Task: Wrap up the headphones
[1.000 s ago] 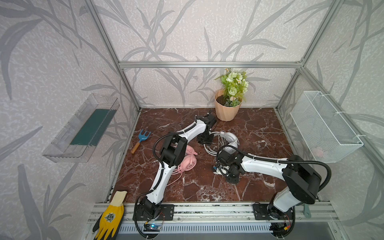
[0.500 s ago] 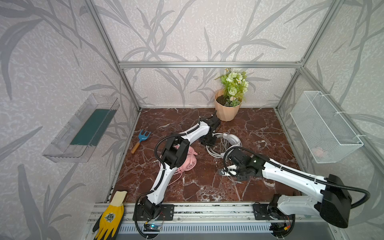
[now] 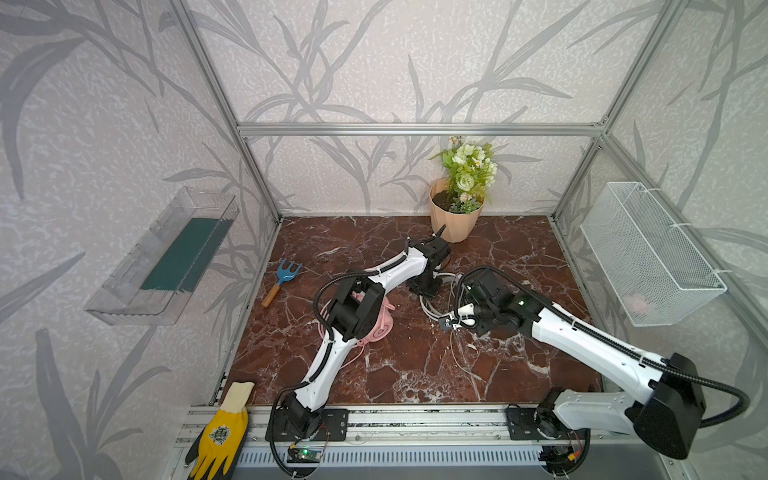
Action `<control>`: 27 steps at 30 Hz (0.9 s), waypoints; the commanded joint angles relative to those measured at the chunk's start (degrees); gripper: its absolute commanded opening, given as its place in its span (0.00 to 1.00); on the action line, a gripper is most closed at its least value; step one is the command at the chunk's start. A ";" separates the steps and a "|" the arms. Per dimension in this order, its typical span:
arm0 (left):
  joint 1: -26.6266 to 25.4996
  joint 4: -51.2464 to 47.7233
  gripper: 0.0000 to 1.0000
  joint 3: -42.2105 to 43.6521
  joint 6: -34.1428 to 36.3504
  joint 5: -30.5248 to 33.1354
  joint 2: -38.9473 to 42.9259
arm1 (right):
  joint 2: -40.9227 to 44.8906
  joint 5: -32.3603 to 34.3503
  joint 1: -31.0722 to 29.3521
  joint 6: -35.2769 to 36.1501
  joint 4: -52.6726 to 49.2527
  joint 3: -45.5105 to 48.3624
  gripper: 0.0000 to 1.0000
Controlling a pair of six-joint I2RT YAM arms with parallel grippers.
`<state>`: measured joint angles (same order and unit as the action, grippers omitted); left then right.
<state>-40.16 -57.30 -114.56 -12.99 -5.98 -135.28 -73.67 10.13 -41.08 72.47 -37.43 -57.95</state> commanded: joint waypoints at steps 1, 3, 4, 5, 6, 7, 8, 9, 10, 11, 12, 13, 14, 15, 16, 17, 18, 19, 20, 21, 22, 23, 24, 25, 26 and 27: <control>-0.19 -1.35 0.38 -0.03 0.92 1.21 2.13 | -3.01 -2.59 0.96 12.79 -0.20 -4.31 0.00; 0.20 -2.06 0.38 -0.30 -0.04 2.41 2.04 | -3.92 -3.51 0.95 11.13 -3.71 -5.80 0.00; 0.48 -2.35 0.38 -0.24 -0.97 3.18 2.02 | -3.67 -4.55 0.85 9.51 -5.11 -5.94 0.00; 0.79 -2.38 0.38 -0.14 -1.64 3.31 2.02 | -3.03 -5.38 0.68 8.26 -6.06 -5.58 0.00; 1.10 -2.38 0.38 0.08 -2.14 3.32 2.09 | -1.96 -6.25 0.41 6.82 -6.84 -4.79 0.00; 1.40 -2.21 0.38 0.38 -2.74 3.41 2.21 | -0.82 -7.24 0.22 5.43 -7.72 -3.69 0.00; 1.68 -2.00 0.38 0.68 -3.06 3.36 2.16 | 0.03 -7.69 0.05 4.22 -8.31 -2.68 0.00; 1.98 -1.86 0.38 0.83 -3.53 3.38 2.18 | 0.95 -7.71 -0.28 3.05 -9.11 -1.30 0.00; 2.30 -1.99 0.38 0.85 -4.14 3.68 2.09 | 1.81 -7.47 -0.61 2.14 -9.81 0.33 0.00; 2.49 -2.05 0.38 0.83 -4.76 3.78 2.08 | 2.39 -7.09 -1.03 1.20 -10.34 1.68 0.00; 2.69 -2.00 0.38 0.96 -5.44 3.78 2.16 | 3.09 -6.73 -1.47 -0.11 -10.89 3.07 0.00; 2.83 -2.03 0.38 1.07 -6.11 3.92 2.22 | 3.77 -6.75 -1.71 -1.81 -11.16 4.34 0.00; 2.97 -1.99 0.37 1.23 -7.17 4.19 2.37 | 4.45 -7.07 -1.80 -2.95 -11.17 5.40 0.00; 2.99 -1.58 0.37 1.67 -8.04 4.18 2.63 | 5.11 -7.39 -1.81 -4.04 -10.85 6.70 0.00; 3.09 -1.06 0.37 2.22 -8.79 4.13 2.97 | 5.65 -7.49 -1.81 -4.92 -10.29 7.87 0.00; 3.13 -0.74 0.37 2.68 -9.49 4.25 3.05 | 5.89 -7.67 -1.87 -5.72 -9.81 8.63 0.00; 3.08 -0.38 0.37 3.09 -10.18 3.95 3.28 | 5.84 -7.90 -1.81 -6.61 -9.17 9.36 0.00; 3.14 -0.21 0.37 3.33 -10.81 3.78 3.42 | 5.54 -7.93 -1.81 -7.11 -8.78 10.13 0.00; 3.14 -0.13 0.37 3.53 -11.29 3.58 3.48 | 5.07 -7.89 -1.79 -7.28 -8.70 10.75 0.00; 3.15 -0.14 0.37 3.72 -11.89 3.31 3.48 | 4.26 -7.69 -1.77 -7.66 -8.75 11.31 0.00; 3.11 -0.07 0.37 3.97 -12.38 3.03 3.53 | 3.23 -7.50 -1.68 -8.13 -9.00 11.63 0.00; 3.10 0.04 0.37 4.23 -12.71 2.91 3.70 | 2.42 -7.49 -1.72 -8.50 -9.43 11.80 0.00; 3.09 0.10 0.37 4.64 -12.99 2.82 3.86 | 1.40 -7.69 -1.72 -9.03 -10.12 11.82 0.02; 3.09 0.38 0.37 5.01 -13.11 2.83 4.13 | 0.61 -7.83 -1.72 -9.67 -10.42 11.81 0.08; 3.13 0.47 0.37 5.29 -13.12 2.89 4.16 | 0.12 -8.20 -1.72 -10.24 -10.71 11.60 0.15; 3.16 0.46 0.37 5.47 -13.18 2.91 4.25 | -0.12 -8.98 -1.72 -10.86 -11.03 11.20 0.22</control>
<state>-37.21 -55.48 -110.34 -24.14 -3.68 -133.38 -72.88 3.03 -42.74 62.39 -45.01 -46.61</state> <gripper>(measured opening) 0.369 0.181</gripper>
